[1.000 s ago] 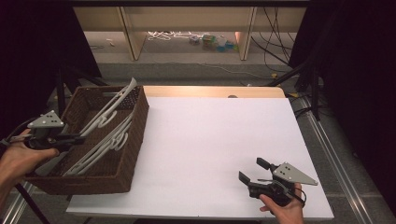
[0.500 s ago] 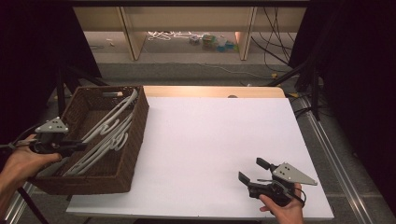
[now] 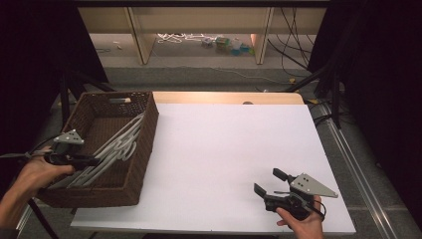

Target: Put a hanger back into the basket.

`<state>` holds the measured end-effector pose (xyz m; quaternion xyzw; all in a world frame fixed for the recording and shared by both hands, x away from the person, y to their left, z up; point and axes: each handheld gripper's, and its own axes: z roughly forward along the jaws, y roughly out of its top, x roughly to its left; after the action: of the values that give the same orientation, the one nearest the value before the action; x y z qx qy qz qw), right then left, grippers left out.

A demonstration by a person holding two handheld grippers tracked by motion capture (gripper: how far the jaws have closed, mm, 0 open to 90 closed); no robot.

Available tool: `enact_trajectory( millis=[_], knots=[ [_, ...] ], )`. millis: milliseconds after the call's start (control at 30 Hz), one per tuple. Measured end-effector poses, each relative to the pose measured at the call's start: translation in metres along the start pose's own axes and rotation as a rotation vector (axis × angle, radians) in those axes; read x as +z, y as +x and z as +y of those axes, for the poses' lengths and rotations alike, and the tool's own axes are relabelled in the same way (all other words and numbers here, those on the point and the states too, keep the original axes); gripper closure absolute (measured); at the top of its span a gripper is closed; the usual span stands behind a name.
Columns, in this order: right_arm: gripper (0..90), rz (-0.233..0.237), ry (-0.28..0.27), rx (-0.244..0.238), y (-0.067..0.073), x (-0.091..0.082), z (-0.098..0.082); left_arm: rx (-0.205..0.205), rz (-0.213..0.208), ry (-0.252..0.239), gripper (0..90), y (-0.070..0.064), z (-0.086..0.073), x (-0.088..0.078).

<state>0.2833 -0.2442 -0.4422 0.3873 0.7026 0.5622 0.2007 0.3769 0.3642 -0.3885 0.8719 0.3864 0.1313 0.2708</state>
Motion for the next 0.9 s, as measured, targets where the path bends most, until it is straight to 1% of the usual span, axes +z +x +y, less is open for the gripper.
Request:
enact_trajectory(
  millis=[33, 67, 100, 133, 167, 200, 233, 267, 300, 333, 367, 400, 433, 467, 500, 533, 567, 600, 633, 667, 700, 733, 767, 800, 833, 867, 900],
  knots=[
    [15.9, 0.001, -0.002, 0.002, 0.000, 0.000, 0.000, 0.006, 0.007, -0.006, 81.7, 0.001, 0.000, 0.001],
    [15.9, 0.002, -0.005, 0.003, 0.000, 0.000, 0.000, 0.000, -0.003, 0.022, 81.5, 0.002, 0.000, 0.001],
    [15.9, 0.002, -0.004, 0.005, 0.000, 0.000, 0.000, -0.023, -0.001, 0.011, 79.8, 0.002, -0.001, 0.001],
    [15.9, 0.004, 0.002, 0.008, 0.000, 0.000, 0.000, -0.045, -0.007, -0.021, 75.6, 0.003, -0.001, 0.000],
    [15.9, 0.004, 0.006, 0.010, 0.000, 0.000, 0.000, -0.056, -0.018, -0.017, 70.2, 0.005, 0.000, -0.003],
    [15.9, -0.002, 0.010, 0.001, 0.000, -0.001, 0.000, -0.069, 0.007, -0.043, 67.0, 0.005, 0.001, -0.007],
    [15.9, 0.004, 0.002, 0.009, 0.000, 0.000, 0.000, -0.088, 0.015, -0.065, 64.2, 0.005, 0.001, -0.008],
    [15.9, 0.003, -0.004, 0.003, 0.000, 0.000, 0.000, -0.097, 0.022, -0.090, 61.5, 0.005, 0.003, -0.010],
    [15.9, 0.004, -0.004, 0.003, 0.000, 0.001, 0.000, -0.122, 0.032, -0.130, 58.0, 0.003, 0.004, -0.012],
    [15.9, -0.001, -0.007, -0.006, 0.000, 0.001, 0.000, -0.113, 0.028, -0.131, 54.0, 0.003, 0.005, -0.014],
    [15.9, 0.003, -0.002, 0.003, 0.000, 0.000, 0.000, -0.114, 0.038, -0.138, 52.1, 0.002, 0.006, -0.016],
    [15.9, 0.003, -0.004, 0.004, 0.000, 0.000, 0.000, -0.098, 0.043, -0.127, 49.7, 0.001, 0.008, -0.019],
    [15.9, 0.001, 0.009, 0.002, 0.000, -0.001, 0.001, -0.094, 0.043, -0.134, 46.6, 0.001, 0.009, -0.019],
    [15.9, 0.002, 0.006, 0.002, 0.000, -0.001, 0.001, -0.075, 0.055, -0.129, 45.1, 0.001, 0.010, -0.020],
    [15.9, 0.004, -0.005, 0.001, 0.000, 0.000, 0.000, -0.080, 0.058, -0.131, 43.2, 0.000, 0.011, -0.020],
    [15.9, 0.004, -0.003, 0.003, 0.000, 0.000, 0.000, -0.079, 0.079, -0.138, 41.2, 0.000, 0.012, -0.022],
    [15.9, 0.004, -0.005, 0.003, 0.000, 0.000, 0.000, -0.084, 0.075, -0.150, 38.5, -0.001, 0.013, -0.022],
    [15.9, 0.001, 0.008, 0.001, 0.000, -0.001, 0.001, -0.087, 0.076, -0.179, 37.7, -0.002, 0.014, -0.023],
    [15.9, 0.002, 0.007, 0.001, 0.000, -0.001, 0.001, -0.103, 0.074, -0.199, 36.8, -0.004, 0.014, -0.023],
    [15.9, -0.007, 0.015, -0.005, 0.000, -0.002, 0.001, -0.090, 0.082, -0.230, 35.7, -0.005, 0.016, -0.024],
    [15.9, 0.003, -0.003, 0.003, 0.000, 0.000, 0.000, -0.066, 0.087, -0.245, 34.1, -0.005, 0.018, -0.024],
    [15.9, 0.003, -0.005, 0.003, 0.000, 0.000, 0.000, -0.092, 0.090, -0.267, 33.2, -0.009, 0.019, -0.023],
    [15.9, 0.002, 0.005, 0.005, 0.000, -0.001, 0.000, -0.109, 0.093, -0.279, 31.8, -0.013, 0.020, -0.023],
    [15.9, 0.003, 0.006, 0.004, 0.000, -0.001, 0.001, -0.095, 0.089, -0.287, 30.0, -0.014, 0.021, -0.023],
    [15.9, 0.004, 0.008, 0.001, 0.000, -0.001, 0.001, -0.103, 0.082, -0.295, 29.1, -0.017, 0.022, -0.023],
    [15.9, 0.004, -0.005, 0.001, 0.000, 0.000, 0.000, -0.117, 0.079, -0.318, 29.4, -0.022, 0.023, -0.023],
    [15.9, 0.002, -0.004, 0.005, 0.001, 0.000, 0.000, -0.113, 0.082, -0.324, 29.2, -0.024, 0.024, -0.023]
  ],
)
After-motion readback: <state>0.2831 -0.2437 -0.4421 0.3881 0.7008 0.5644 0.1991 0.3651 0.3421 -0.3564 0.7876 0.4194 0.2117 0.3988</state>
